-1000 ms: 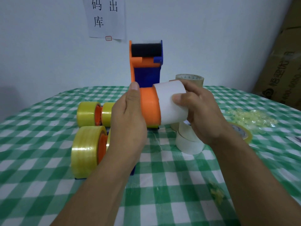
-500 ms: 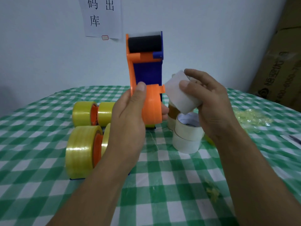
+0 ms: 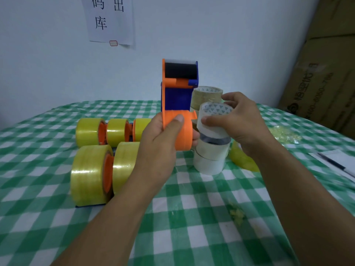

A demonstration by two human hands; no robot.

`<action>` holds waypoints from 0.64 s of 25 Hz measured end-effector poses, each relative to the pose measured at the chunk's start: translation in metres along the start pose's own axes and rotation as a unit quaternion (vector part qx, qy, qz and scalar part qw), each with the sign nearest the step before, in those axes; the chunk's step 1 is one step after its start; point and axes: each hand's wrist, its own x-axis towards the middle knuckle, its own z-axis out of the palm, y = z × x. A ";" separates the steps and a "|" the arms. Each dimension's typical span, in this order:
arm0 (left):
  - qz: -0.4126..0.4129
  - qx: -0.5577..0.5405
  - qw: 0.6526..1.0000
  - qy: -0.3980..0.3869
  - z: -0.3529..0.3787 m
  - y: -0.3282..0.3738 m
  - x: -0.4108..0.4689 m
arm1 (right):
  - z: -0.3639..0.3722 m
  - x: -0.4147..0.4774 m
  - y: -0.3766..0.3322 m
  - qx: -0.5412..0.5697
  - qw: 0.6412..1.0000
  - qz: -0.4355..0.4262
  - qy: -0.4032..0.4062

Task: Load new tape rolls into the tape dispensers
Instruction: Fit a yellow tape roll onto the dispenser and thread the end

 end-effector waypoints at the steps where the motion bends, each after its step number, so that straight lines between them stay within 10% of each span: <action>1: 0.000 -0.001 1.000 -0.001 0.000 -0.001 0.000 | -0.001 -0.001 0.002 -0.005 1.000 0.001 -0.006; 16: -0.024 -0.027 0.999 0.014 0.001 -0.008 0.001 | -0.007 -0.011 0.012 -0.047 0.997 -0.014 -0.063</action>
